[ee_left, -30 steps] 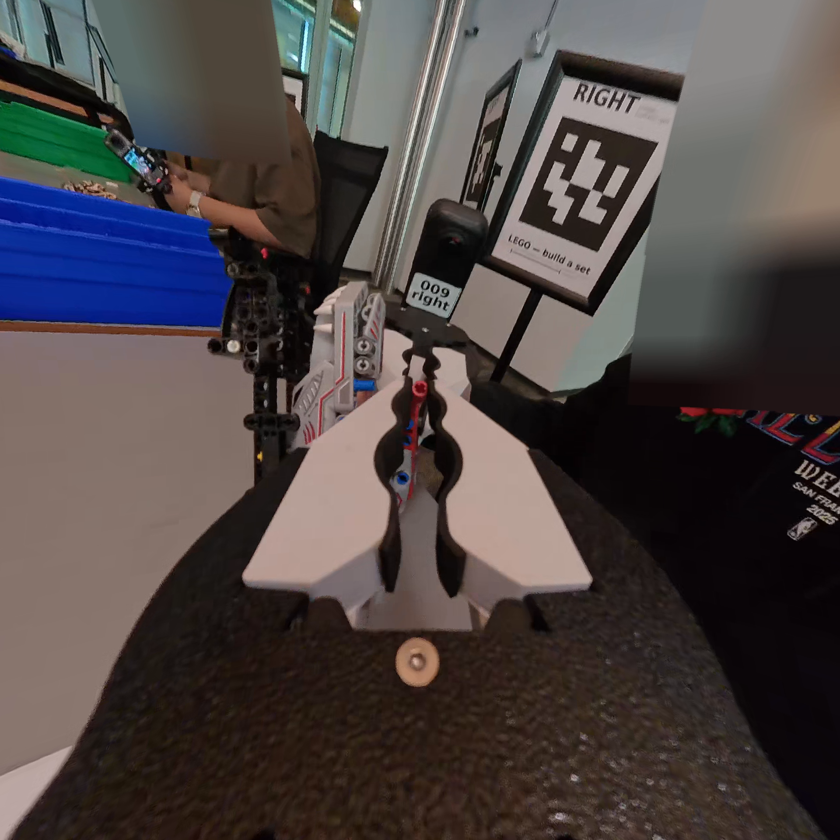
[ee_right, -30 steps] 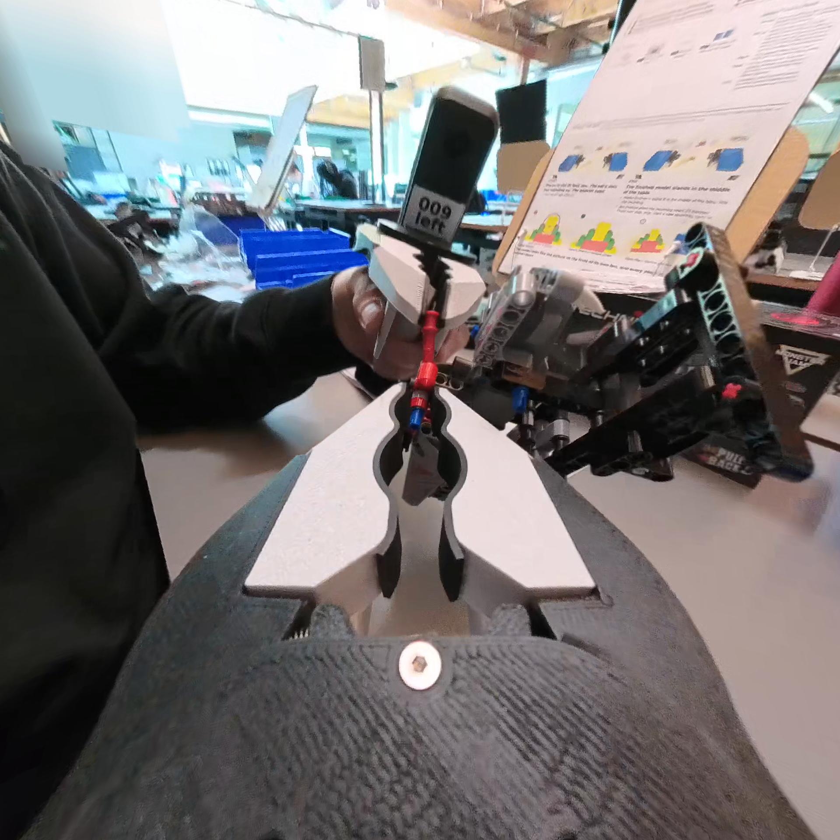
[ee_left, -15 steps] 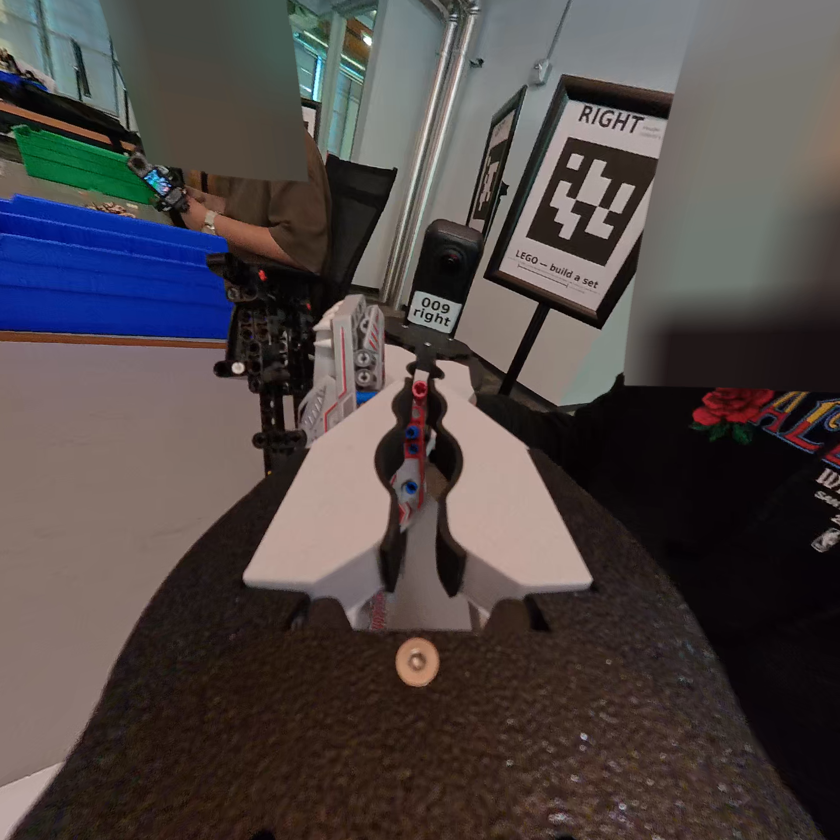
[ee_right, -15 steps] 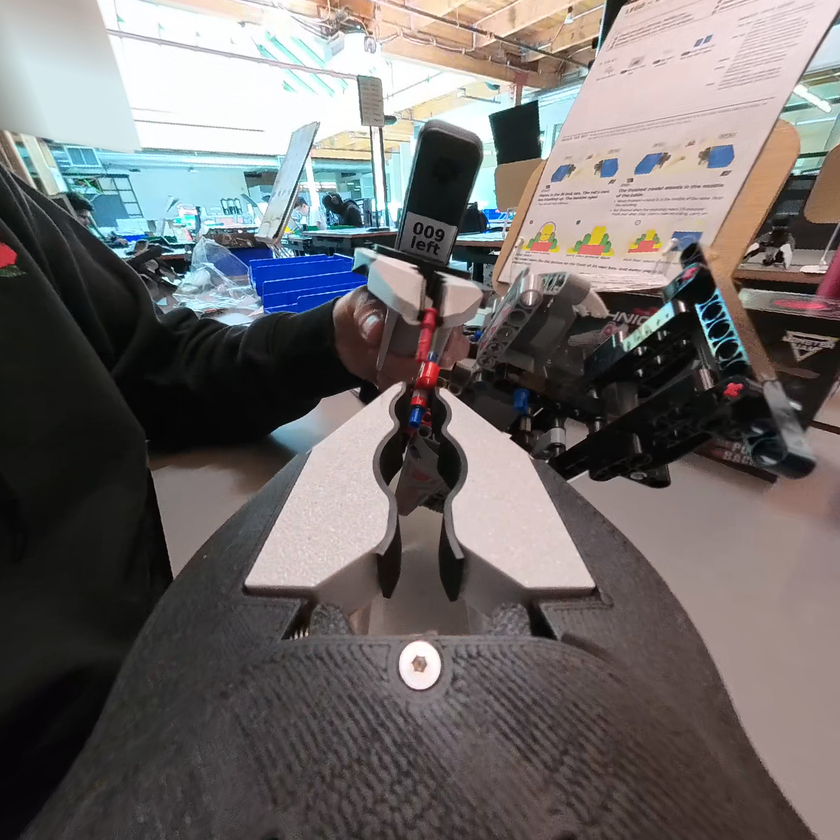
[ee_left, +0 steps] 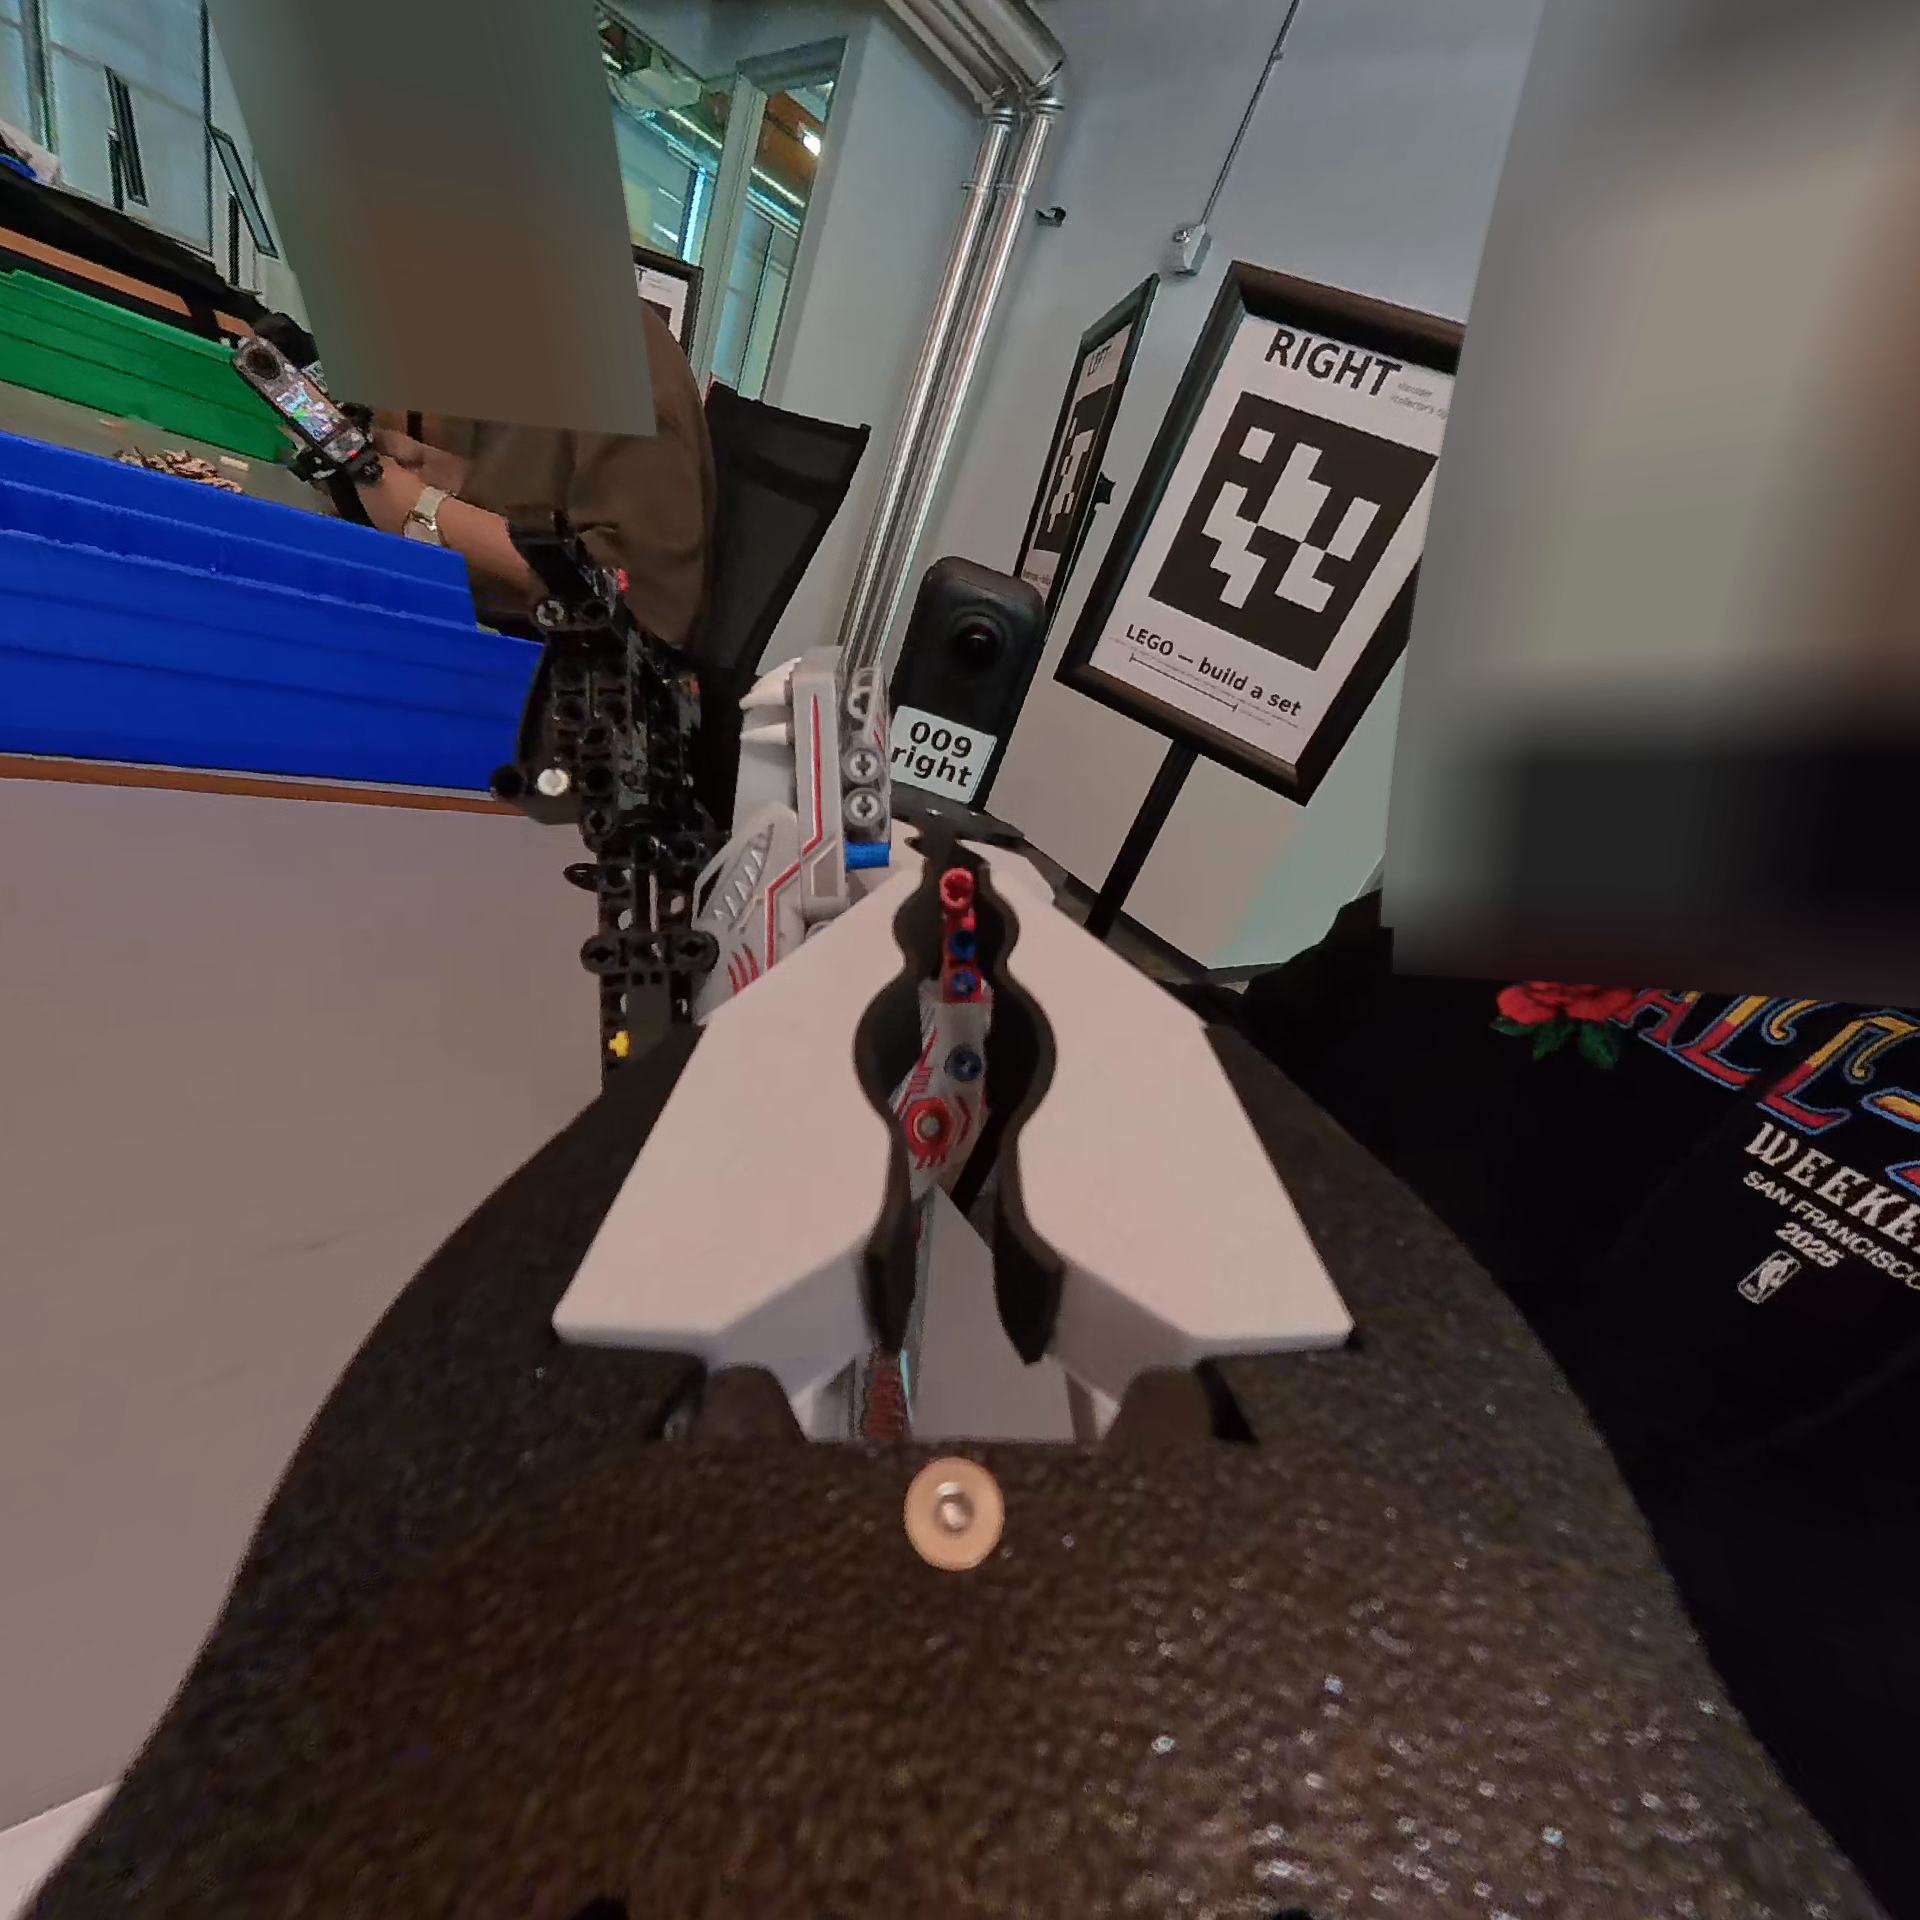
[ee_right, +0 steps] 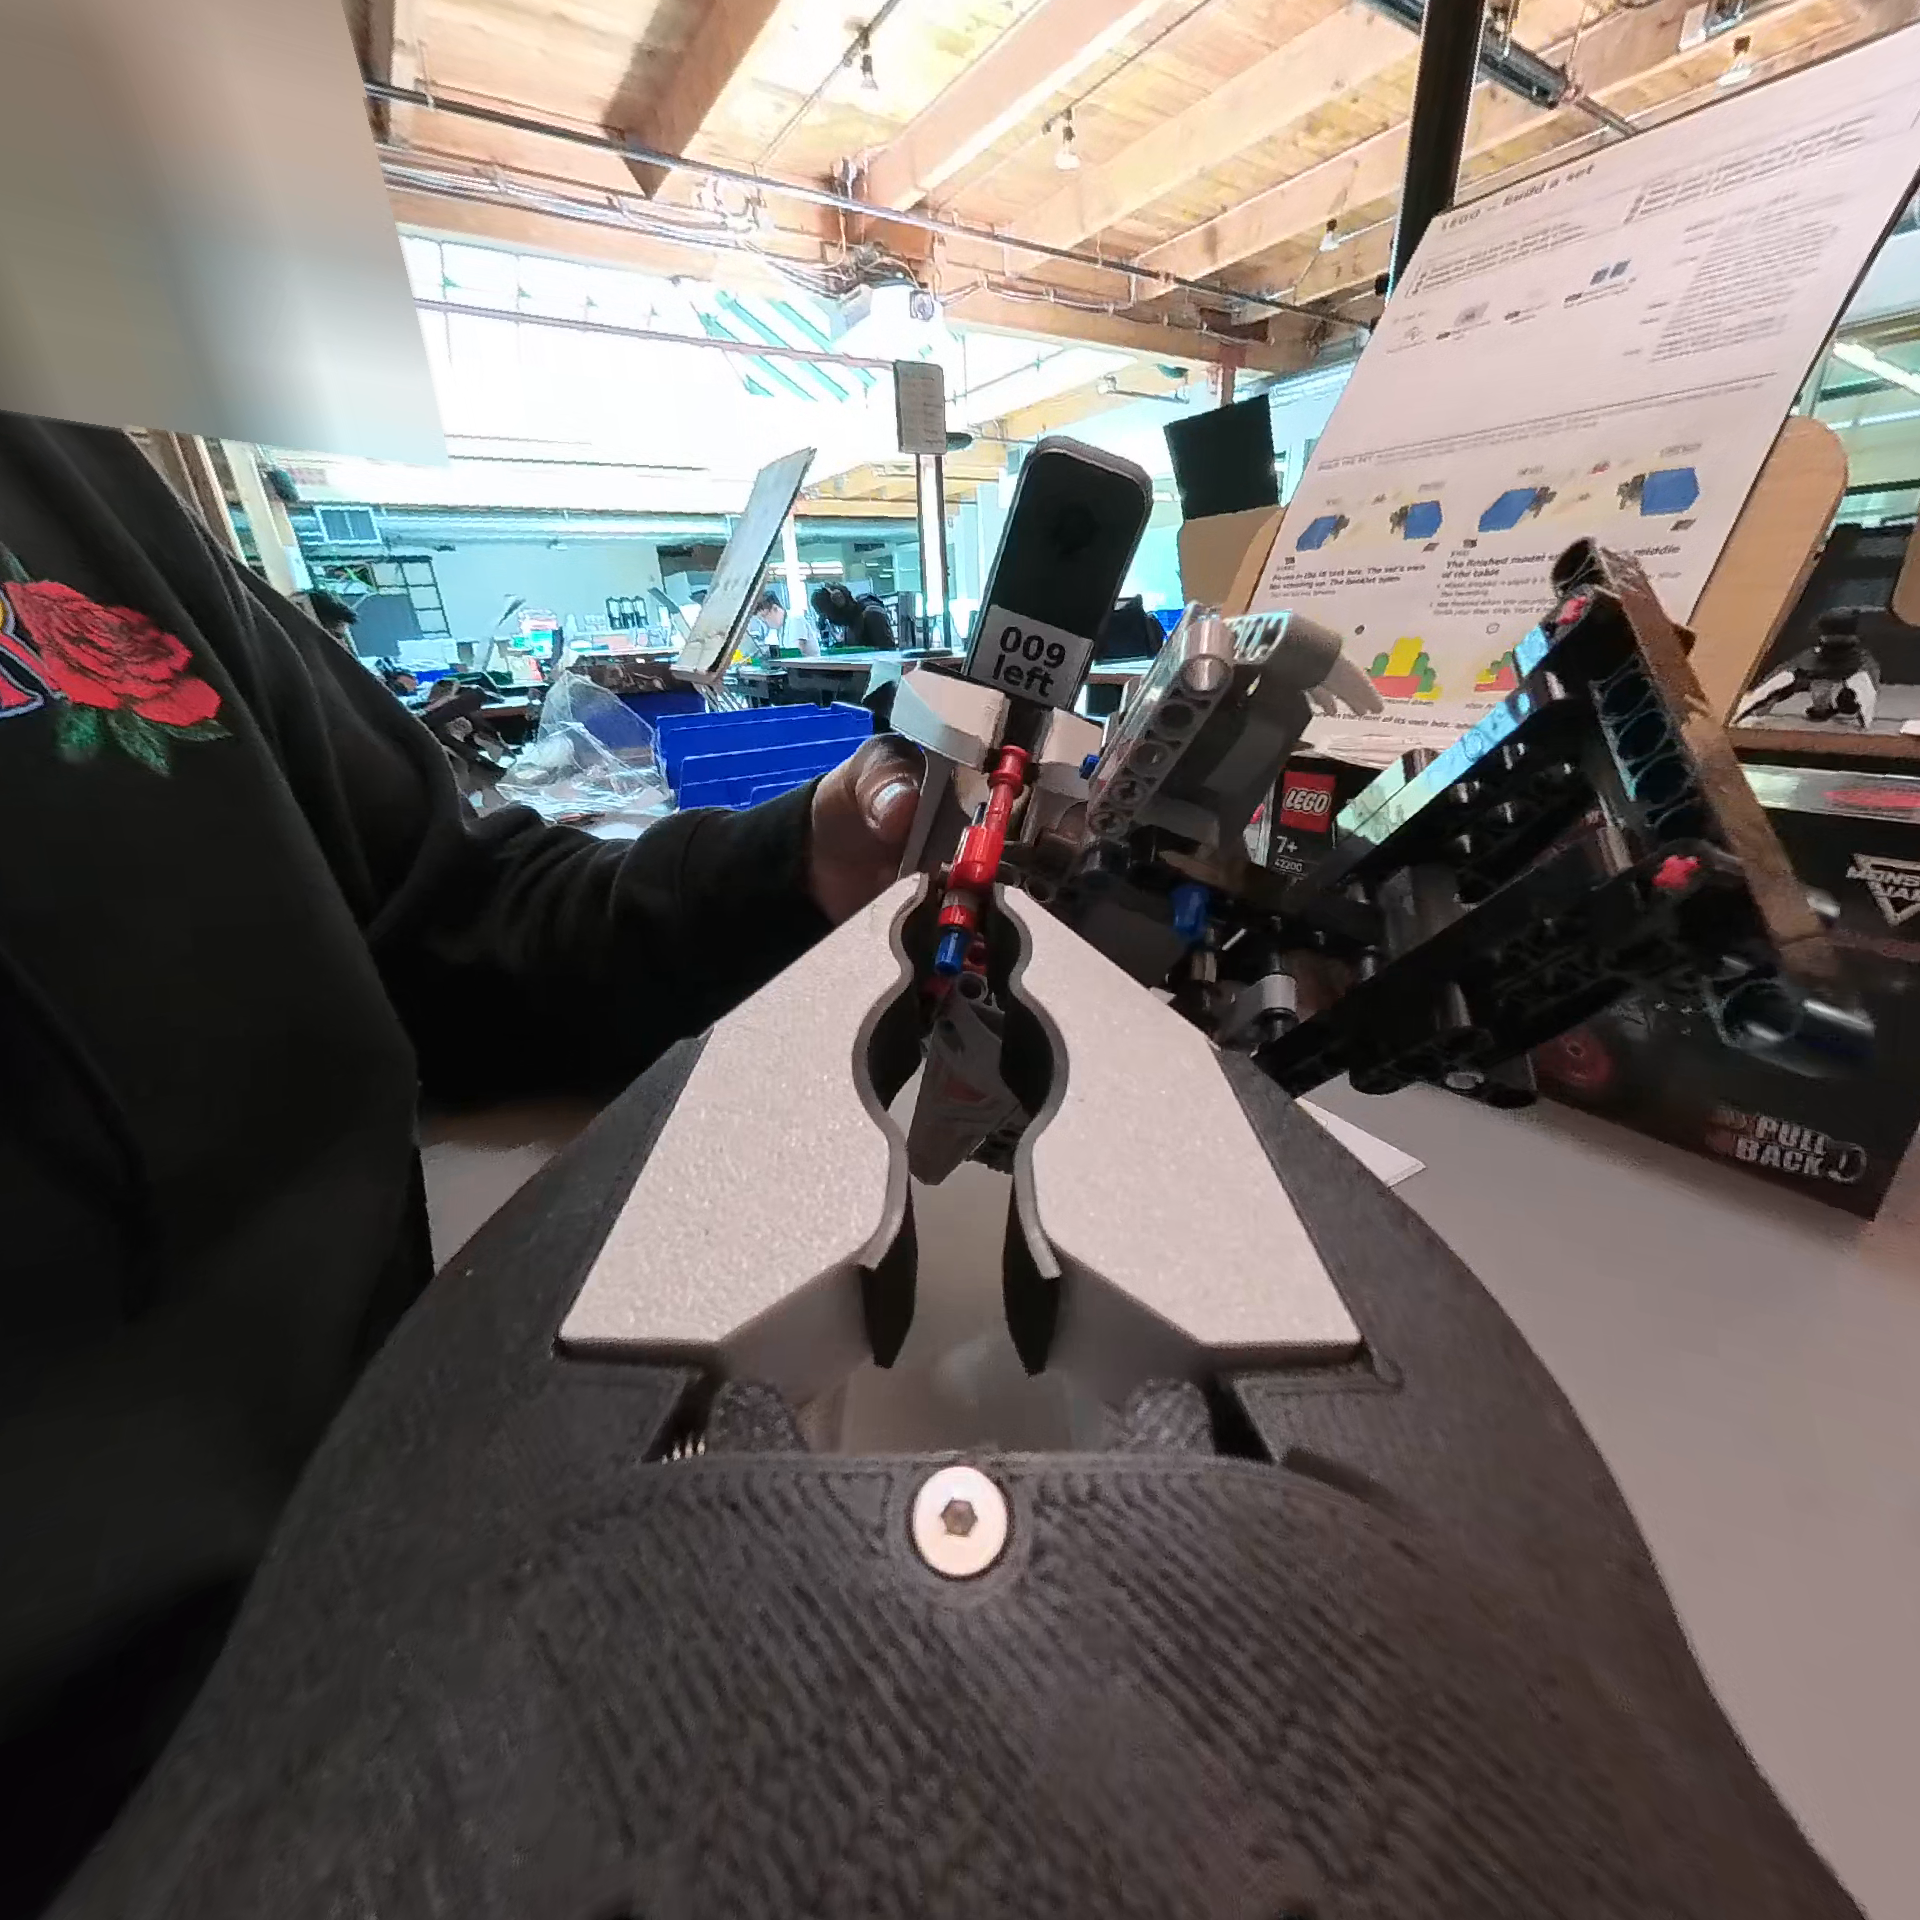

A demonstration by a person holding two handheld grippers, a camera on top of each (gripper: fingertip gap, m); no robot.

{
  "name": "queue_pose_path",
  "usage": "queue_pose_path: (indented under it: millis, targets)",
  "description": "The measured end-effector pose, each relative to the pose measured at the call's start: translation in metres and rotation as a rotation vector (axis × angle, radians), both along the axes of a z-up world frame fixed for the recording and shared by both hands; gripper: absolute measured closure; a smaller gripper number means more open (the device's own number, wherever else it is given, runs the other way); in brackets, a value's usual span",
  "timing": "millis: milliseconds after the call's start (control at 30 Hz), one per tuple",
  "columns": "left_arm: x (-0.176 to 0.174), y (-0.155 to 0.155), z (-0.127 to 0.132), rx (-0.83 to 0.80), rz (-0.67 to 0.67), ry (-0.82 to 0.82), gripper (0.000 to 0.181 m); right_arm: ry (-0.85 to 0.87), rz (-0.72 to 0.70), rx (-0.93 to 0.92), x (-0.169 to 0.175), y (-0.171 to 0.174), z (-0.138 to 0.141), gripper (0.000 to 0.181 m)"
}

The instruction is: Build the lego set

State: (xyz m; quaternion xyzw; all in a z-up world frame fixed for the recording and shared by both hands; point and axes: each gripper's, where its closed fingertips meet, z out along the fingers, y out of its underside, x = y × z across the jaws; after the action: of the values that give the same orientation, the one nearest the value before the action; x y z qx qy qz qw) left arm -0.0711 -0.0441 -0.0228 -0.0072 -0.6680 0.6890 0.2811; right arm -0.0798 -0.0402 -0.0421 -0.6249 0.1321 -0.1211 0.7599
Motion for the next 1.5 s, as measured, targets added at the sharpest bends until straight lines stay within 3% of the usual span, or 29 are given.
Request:
queue_pose_path:
  millis: [300, 533, 667, 1133, 1300, 1500]
  targets:
    - [-0.004, -0.004, 0.007, -0.014, 0.017, 0.053, 0.178, -0.036, 0.035, 0.029, -0.007, 0.002, 0.005, 0.175]
    - [-0.004, -0.004, 0.007, 0.027, 0.077, -0.067, 0.178, -0.024, 0.032, 0.111, -0.006, -0.006, 0.012, 0.174]
    - [-0.001, -0.003, -0.002, 0.065, 0.076, -0.122, 0.177, 0.010, 0.023, 0.051, -0.002, -0.004, 0.004, 0.174]
    - [0.001, -0.002, -0.009, 0.071, 0.010, 0.020, 0.177, -0.004, 0.001, -0.020, -0.002, -0.003, -0.001, 0.175]
    - [0.003, -0.006, -0.008, 0.096, 0.029, 0.110, 0.177, -0.090, -0.113, -0.149, 0.003, -0.008, -0.004, 0.175]
    - [0.006, -0.003, -0.022, 0.155, 0.015, 0.042, 0.178, -0.038, -0.116, -0.208, 0.006, -0.008, -0.013, 0.175]
